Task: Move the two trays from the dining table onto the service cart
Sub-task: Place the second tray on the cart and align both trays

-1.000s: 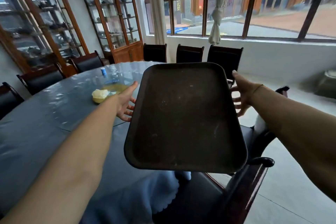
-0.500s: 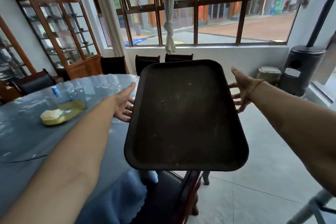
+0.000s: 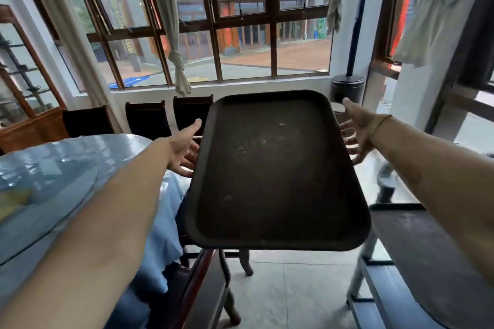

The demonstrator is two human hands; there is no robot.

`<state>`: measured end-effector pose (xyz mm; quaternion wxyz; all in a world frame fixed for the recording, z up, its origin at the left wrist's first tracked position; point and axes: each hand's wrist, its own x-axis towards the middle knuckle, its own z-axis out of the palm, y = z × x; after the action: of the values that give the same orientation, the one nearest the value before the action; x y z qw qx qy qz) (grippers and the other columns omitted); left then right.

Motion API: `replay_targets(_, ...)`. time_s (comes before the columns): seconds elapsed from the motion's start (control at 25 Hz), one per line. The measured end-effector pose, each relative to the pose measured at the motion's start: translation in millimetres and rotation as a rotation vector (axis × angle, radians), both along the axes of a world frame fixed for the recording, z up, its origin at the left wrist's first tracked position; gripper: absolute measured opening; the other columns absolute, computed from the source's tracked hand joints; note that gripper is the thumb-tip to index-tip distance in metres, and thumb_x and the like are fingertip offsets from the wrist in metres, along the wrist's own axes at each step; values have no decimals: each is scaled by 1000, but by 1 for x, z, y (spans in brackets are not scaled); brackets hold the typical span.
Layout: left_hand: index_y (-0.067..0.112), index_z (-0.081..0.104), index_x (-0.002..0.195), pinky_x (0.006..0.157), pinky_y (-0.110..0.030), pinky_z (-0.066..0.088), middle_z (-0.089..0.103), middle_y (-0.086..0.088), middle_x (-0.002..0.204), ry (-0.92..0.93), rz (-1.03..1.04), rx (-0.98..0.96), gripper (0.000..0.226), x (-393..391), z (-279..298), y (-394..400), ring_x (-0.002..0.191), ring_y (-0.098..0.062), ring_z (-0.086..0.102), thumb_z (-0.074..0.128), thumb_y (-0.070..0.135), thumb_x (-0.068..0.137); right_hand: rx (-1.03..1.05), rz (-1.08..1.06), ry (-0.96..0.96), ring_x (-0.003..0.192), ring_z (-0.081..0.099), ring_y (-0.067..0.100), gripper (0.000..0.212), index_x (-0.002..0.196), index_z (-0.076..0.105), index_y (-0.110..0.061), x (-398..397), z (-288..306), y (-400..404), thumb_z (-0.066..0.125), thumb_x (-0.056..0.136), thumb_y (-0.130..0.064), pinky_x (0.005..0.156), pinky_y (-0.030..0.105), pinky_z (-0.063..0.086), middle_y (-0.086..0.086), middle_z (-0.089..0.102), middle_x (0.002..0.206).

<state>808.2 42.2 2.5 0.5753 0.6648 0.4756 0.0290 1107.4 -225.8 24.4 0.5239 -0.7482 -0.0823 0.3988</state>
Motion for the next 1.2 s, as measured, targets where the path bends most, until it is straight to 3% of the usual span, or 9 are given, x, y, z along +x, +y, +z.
replay_targets(0.12, 6, 58, 110, 69, -37, 52, 61, -14, 99, -6, -84, -23, 94, 52, -4, -33, 81, -25, 59, 28, 89, 78, -18, -84, -11, 91, 53, 33, 84, 115, 57, -13, 23, 0, -61, 31, 79, -85, 72, 55, 44, 14, 57, 104)
replay_targets(0.28, 4, 55, 110, 73, -40, 51, 58, -14, 105, 9, -211, -24, 94, 128, -9, -83, 92, -28, 57, 29, 89, 78, -8, -232, 1, 88, 54, 32, 83, 118, 57, -15, 51, -5, -151, 31, 80, -84, 73, 56, 45, 16, 56, 103)
replay_targets(0.4, 5, 57, 103, 69, -39, 53, 61, -16, 103, 33, -321, 0, 92, 182, -11, -121, 84, -29, 61, 30, 89, 77, -7, -346, 15, 88, 53, 31, 85, 121, 56, -14, 65, -11, -213, 28, 82, -83, 73, 55, 45, 14, 56, 101)
replay_targets(0.6, 6, 58, 96, 66, -38, 53, 60, -14, 92, 71, -553, 19, 91, 273, -18, -192, 73, -28, 61, 31, 90, 76, -3, -584, 52, 93, 53, 30, 82, 117, 58, -15, 68, -26, -316, 29, 82, -83, 92, 56, 41, 13, 57, 108)
replay_targets(0.72, 5, 59, 97, 72, -40, 53, 59, -14, 89, 77, -701, -13, 91, 322, -29, -234, 71, -28, 60, 31, 89, 77, -11, -722, 74, 95, 54, 30, 82, 118, 58, -14, 63, -34, -368, 31, 82, -83, 81, 53, 46, 14, 57, 111)
replay_targets(0.96, 0, 59, 117, 77, -45, 55, 58, -17, 108, 120, -1000, -64, 102, 400, -47, -317, 88, -32, 60, 33, 90, 75, -29, -972, 94, 95, 54, 30, 83, 118, 57, -15, 33, -46, -451, 31, 80, -85, 70, 55, 47, 14, 56, 107)
replay_targets(1.2, 6, 59, 94, 73, -42, 55, 58, -14, 84, 140, -1249, -13, 93, 444, -61, -402, 69, -28, 60, 38, 93, 69, -16, -1222, 118, 100, 55, 32, 86, 120, 59, -14, -22, -62, -511, 30, 80, -86, 72, 57, 49, 14, 59, 112)
